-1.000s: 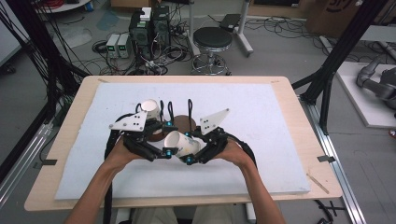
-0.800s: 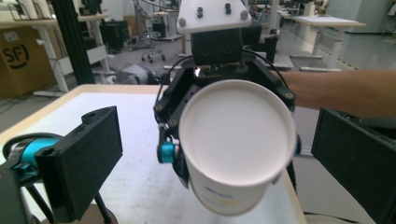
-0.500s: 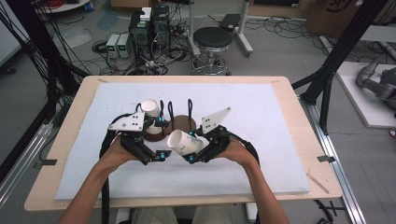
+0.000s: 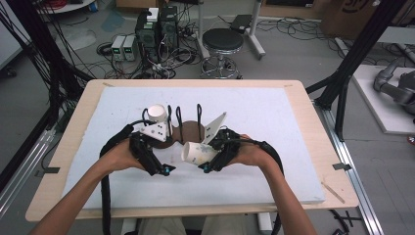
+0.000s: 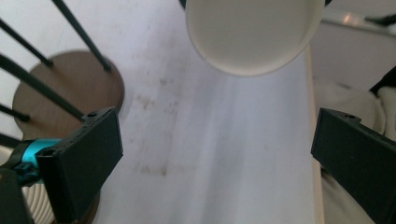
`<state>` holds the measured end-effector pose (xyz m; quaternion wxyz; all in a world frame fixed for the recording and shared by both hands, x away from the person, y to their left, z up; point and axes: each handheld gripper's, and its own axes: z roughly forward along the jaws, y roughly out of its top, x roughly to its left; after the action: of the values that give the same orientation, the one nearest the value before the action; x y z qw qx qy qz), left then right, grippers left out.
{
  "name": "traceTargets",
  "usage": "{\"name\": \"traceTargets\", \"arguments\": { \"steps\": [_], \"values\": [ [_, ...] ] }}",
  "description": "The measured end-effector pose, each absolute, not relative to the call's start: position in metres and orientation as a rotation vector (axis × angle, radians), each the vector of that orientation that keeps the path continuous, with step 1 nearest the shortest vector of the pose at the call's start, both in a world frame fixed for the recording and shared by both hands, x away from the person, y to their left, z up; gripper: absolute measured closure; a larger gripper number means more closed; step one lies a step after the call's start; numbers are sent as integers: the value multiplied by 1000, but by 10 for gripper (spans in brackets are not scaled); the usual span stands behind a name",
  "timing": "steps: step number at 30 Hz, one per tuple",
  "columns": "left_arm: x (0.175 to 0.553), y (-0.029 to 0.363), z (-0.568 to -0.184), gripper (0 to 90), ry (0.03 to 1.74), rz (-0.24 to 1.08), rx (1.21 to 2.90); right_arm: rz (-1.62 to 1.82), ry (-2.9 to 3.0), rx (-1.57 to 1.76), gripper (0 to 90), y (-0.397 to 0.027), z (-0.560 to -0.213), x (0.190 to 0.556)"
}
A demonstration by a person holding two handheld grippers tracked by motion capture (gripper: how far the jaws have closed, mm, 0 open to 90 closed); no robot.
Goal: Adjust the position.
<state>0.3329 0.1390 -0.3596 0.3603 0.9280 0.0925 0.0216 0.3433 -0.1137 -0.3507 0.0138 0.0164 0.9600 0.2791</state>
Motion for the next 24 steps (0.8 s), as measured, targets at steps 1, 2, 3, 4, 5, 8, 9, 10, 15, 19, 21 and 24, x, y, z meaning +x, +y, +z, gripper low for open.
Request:
{"name": "traceTargets", "arguments": {
  "steps": [1, 2, 3, 4, 5, 8, 9, 10, 15, 19, 21, 24],
  "values": [
    [333, 138, -361, 21, 257, 55, 2407, 817, 2994, 37, 305, -112, -351, 344],
    [334, 138, -362, 21, 263, 51, 2433, 757, 3004, 44, 304, -110, -350, 343],
    [335, 137, -363, 21, 269, 45, 2456, 706, 3012, 35, 304, -108, -350, 343],
    [335, 137, -364, 21, 275, 45, 2466, 621, 3025, 24, 304, -104, -350, 342],
    [336, 136, -365, 21, 281, 48, 2474, 621, 3025, 24, 304, -104, -350, 342],
    [336, 133, -366, 21, 279, 41, 2484, 564, 3029, 16, 304, -101, -349, 342],
    [336, 132, -366, 21, 273, 42, 2486, 558, 3030, 24, 305, -100, -350, 342],
    [336, 131, -366, 21, 269, 44, 2487, 551, 3029, 21, 304, -100, -350, 342],
    [338, 124, -367, 21, 250, 35, 2472, 543, 3038, 18, 304, -99, -351, 342],
    [339, 115, -368, 21, 232, 27, 2444, 547, 3038, 6, 304, -97, -352, 342],
    [340, 110, -369, 21, 218, 35, 2429, 544, 3041, 2, 305, -97, -352, 343],
    [342, 103, -370, 21, 220, 17, 2392, 552, 3040, 0, 305, -96, -353, 343]
  ]
}}
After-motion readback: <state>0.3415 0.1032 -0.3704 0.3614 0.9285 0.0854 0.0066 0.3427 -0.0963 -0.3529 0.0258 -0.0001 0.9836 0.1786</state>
